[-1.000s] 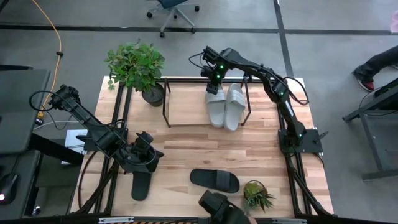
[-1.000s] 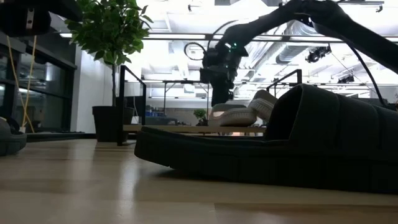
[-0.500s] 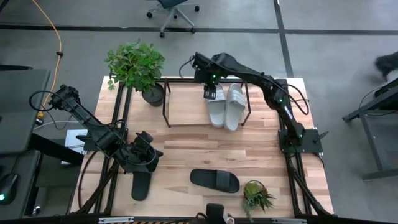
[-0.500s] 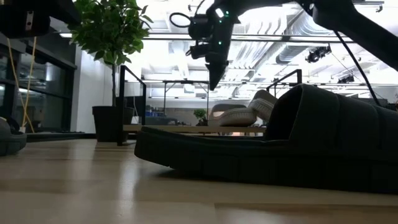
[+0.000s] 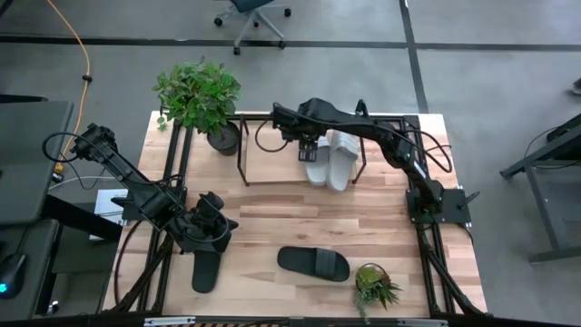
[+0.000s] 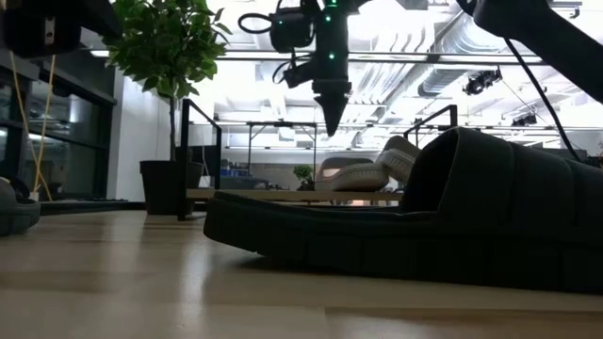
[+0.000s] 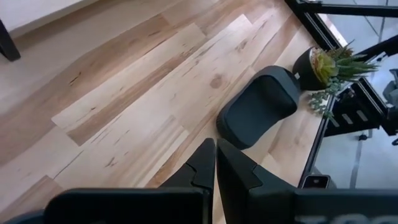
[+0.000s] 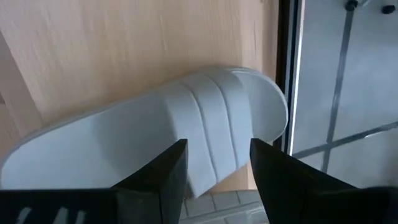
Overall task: Pick and place slides into the shelf
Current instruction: Adjust the slippers on the shelf
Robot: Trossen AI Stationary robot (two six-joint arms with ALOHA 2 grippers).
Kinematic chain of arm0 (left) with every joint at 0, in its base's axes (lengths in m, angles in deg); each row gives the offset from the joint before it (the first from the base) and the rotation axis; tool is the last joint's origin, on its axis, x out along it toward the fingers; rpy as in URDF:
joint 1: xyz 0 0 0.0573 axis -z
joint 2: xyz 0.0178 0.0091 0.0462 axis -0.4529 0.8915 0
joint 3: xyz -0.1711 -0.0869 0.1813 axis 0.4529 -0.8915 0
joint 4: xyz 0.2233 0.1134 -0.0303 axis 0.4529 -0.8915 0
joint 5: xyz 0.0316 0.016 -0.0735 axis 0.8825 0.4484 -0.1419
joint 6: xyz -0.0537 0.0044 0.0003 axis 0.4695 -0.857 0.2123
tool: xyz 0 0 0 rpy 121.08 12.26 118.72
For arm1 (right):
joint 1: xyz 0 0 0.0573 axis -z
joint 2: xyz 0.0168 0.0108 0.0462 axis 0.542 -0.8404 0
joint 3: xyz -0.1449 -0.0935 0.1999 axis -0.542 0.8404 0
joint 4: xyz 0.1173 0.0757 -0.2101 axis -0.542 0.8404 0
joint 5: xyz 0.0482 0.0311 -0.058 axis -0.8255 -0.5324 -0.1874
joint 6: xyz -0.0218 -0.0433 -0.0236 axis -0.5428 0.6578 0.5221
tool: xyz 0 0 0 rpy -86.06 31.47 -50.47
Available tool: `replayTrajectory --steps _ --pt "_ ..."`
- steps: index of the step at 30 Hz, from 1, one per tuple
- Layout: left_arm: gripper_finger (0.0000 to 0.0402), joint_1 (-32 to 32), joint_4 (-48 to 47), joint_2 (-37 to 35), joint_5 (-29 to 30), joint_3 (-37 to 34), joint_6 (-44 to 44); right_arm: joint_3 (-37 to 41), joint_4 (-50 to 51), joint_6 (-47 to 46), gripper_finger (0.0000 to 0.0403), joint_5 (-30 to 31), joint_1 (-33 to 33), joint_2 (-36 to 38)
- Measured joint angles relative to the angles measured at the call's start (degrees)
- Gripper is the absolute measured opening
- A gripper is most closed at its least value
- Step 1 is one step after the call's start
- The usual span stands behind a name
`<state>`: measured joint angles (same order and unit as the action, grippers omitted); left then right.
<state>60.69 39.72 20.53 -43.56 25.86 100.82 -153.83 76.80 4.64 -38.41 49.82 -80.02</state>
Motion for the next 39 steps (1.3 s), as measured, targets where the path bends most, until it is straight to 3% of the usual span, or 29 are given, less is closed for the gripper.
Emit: replayTrajectory --steps 8,12,29,32,39 --pt "0.0005 -0.02 -0.12 0.0 -0.08 0.0 -1.59 0.0 3.04 -6.1 0.0165 1.1 -2.1 0.0" --pt "0.0005 -0.02 -0.12 0.0 -0.51 0.0 -1.59 0.0 3.13 -9.36 0.0165 6.84 -3.5 0.0" --pt "0.0005 0.0 -2.15 0.0 -8.91 0.0 -2.68 0.0 2.06 -24.62 0.0165 14.5 -10.2 -0.17" --pt "0.0005 -0.01 -3.66 0.0 -12.0 0.0 -3.4 0.0 2.3 -31.42 0.0165 18.45 -12.37 -0.17" --pt "0.0005 0.0 -7.55 -0.29 -16.2 0.0 -7.17 0.0 2.06 -53.8 0.0165 21.04 -18.62 -0.11"
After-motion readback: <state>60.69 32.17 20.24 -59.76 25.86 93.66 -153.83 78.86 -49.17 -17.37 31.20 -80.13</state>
